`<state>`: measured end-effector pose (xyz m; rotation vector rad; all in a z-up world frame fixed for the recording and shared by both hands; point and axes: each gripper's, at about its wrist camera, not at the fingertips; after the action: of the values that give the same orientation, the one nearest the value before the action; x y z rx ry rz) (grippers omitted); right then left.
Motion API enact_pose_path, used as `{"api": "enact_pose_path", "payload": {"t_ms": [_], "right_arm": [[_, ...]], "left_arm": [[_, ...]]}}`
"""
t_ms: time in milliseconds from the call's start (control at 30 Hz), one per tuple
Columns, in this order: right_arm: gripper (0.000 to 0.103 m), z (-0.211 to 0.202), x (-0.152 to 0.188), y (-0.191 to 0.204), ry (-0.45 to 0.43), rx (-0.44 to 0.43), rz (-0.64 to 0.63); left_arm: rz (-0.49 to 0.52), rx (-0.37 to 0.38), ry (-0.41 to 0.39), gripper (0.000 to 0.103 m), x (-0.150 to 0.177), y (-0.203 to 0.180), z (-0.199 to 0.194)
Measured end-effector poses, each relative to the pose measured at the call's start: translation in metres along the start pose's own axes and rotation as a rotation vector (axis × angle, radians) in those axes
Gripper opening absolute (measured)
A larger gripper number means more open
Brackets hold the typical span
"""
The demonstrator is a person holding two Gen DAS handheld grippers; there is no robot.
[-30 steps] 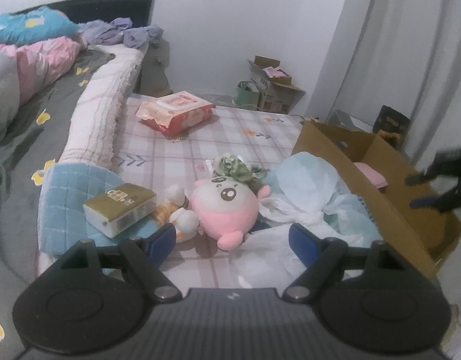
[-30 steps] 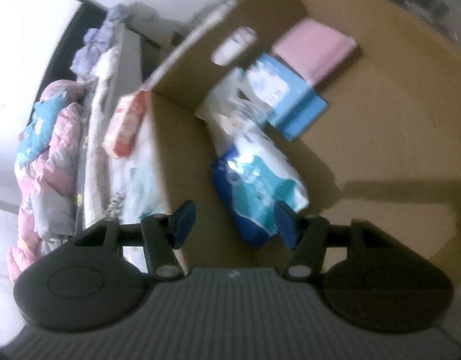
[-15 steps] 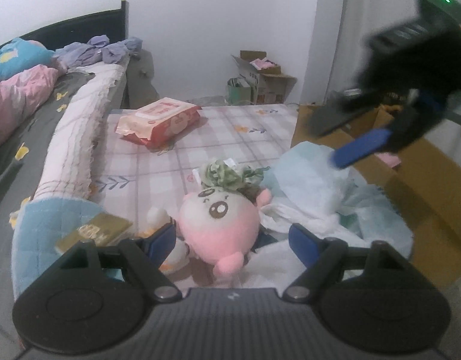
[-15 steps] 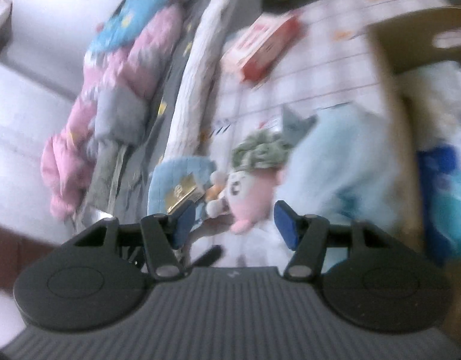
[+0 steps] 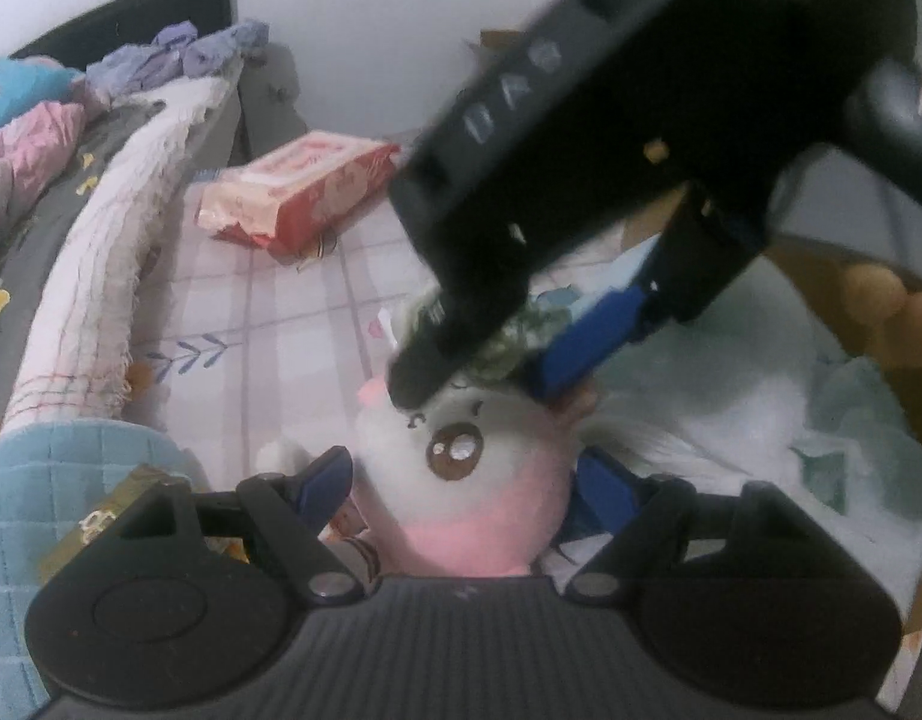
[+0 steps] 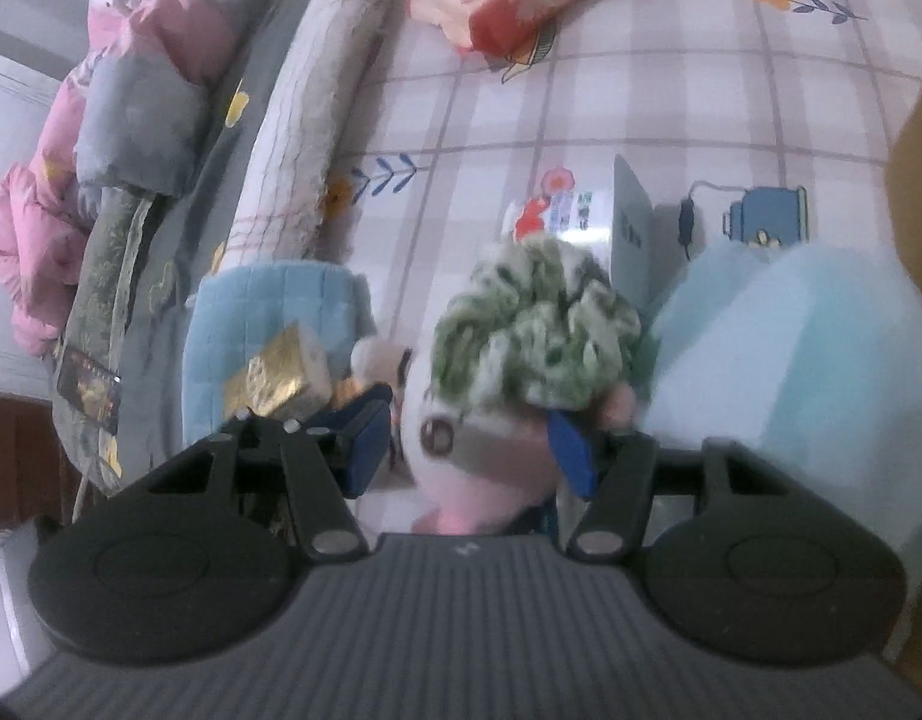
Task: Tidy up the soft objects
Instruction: 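Reach the right tool to the pink-and-white plush doll on the pile, then grasp the plush doll with the right tool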
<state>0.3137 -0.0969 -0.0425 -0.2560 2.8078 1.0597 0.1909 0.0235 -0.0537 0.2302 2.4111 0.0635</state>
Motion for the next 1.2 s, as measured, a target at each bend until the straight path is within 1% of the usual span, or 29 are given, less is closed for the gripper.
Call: {"api": "enact_pose_path", "payload": {"t_ms": [33, 67, 133, 267, 333, 533, 700, 767, 933, 1200], "right_arm": [[0.058, 0.001, -0.004, 0.000, -0.014, -0.004, 0.001], [0.058, 0.000, -0.009, -0.002, -0.032, -0.008, 0.002], [0.058, -0.002, -0.015, -0.008, -0.061, -0.011, 0.018], [0.058, -0.006, -0.023, -0.020, -0.071, -0.018, 0.057], [0.058, -0.005, -0.024, -0.021, -0.075, -0.015, 0.060], [0.058, -0.020, -0.022, -0.021, -0.109, -0.022, 0.057], [0.058, -0.020, -0.019, -0.023, -0.108, -0.017, 0.070], [0.058, -0.016, -0.019, -0.024, -0.103, -0.031, 0.082], [0.053, -0.002, -0.022, -0.024, -0.080, -0.066, 0.112], [0.054, 0.019, -0.029, -0.030, -0.044, -0.121, 0.206]], "left_arm": [[-0.010, -0.002, 0.010, 0.083, 0.000, 0.001, 0.002], [-0.029, 0.011, 0.019, 0.083, -0.001, 0.003, 0.005], [-0.055, 0.022, 0.019, 0.083, -0.001, 0.007, 0.006], [-0.069, 0.042, 0.019, 0.080, -0.002, 0.011, 0.007], [-0.097, 0.056, 0.025, 0.077, -0.003, 0.016, 0.007], [-0.280, 0.121, 0.055, 0.075, -0.005, 0.046, 0.013], [-0.371, 0.148, 0.047, 0.075, -0.006, 0.062, 0.012], [-0.396, 0.157, 0.048, 0.075, -0.005, 0.066, 0.013], [-0.439, 0.172, 0.048, 0.075, -0.004, 0.072, 0.014], [-0.471, 0.185, 0.054, 0.075, -0.001, 0.078, 0.014]]}}
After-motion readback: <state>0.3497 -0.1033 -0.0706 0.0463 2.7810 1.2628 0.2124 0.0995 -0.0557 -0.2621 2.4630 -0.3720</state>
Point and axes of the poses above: each gripper's, at about its wrist camera, not at the fingertips, and z roughly the way its jaws point, y to its left, x to its underside, and after that the axes turned 10 degrees about -x, right-handed
